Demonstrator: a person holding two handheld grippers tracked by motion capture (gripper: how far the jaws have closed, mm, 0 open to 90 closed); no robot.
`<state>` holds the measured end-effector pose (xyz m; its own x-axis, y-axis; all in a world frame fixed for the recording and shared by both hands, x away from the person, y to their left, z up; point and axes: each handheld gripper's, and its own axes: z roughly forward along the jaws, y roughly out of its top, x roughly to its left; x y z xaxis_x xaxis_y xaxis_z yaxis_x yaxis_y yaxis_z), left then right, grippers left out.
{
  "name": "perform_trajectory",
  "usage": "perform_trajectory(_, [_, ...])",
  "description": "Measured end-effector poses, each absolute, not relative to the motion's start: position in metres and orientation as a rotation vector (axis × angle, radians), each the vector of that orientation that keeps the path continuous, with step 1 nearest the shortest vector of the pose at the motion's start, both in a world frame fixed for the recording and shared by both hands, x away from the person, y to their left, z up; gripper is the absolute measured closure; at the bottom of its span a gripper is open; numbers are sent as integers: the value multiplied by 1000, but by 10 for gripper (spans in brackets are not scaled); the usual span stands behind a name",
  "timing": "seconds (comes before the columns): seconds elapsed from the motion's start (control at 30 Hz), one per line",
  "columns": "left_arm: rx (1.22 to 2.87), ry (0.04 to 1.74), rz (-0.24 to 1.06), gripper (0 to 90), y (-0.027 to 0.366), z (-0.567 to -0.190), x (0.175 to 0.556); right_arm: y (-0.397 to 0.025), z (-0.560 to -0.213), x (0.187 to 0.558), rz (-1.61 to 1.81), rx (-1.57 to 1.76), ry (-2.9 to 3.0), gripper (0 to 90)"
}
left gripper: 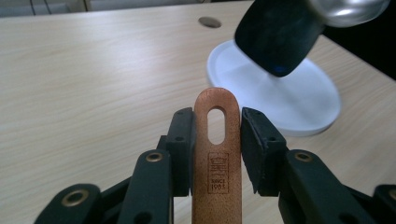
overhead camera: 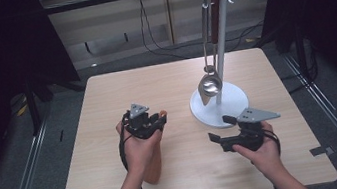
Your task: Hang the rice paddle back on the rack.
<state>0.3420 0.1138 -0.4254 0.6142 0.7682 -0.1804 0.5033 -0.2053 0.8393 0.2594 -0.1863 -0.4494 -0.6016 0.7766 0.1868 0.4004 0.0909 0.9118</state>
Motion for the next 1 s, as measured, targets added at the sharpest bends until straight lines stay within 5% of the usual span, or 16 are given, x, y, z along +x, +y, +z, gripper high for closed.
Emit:
perform_trajectory(0.27, [1817,955,311,659,101,-409,329,-138,-449,276,1614,1182,2053,213])
perform_trajectory(1.0, [1779,881,292,659,85,-390,314,-105,-450,290,1796,1210,2099,622])
